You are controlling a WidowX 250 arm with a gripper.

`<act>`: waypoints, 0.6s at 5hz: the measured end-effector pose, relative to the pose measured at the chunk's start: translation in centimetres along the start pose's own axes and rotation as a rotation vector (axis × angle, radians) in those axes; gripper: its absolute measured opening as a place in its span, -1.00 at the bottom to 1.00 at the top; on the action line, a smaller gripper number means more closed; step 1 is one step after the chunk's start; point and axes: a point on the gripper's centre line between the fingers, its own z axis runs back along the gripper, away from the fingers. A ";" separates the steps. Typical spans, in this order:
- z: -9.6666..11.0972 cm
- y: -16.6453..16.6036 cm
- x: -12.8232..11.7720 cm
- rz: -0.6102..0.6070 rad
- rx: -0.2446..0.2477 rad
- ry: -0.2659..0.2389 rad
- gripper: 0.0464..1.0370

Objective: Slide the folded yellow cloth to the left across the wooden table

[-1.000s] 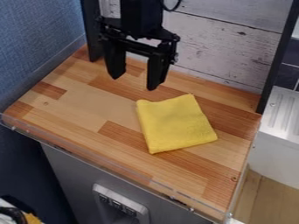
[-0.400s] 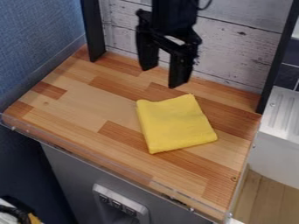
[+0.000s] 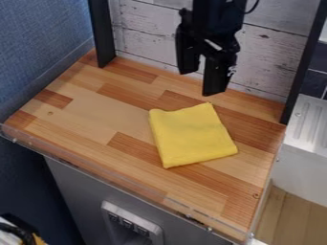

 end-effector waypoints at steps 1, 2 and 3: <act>0.0 0.1 1.0 -0.068 0.002 0.001 0.80; -1.3 0.2 1.9 -0.117 0.001 0.013 0.27; -2.8 0.2 2.9 -0.158 0.003 0.014 -0.35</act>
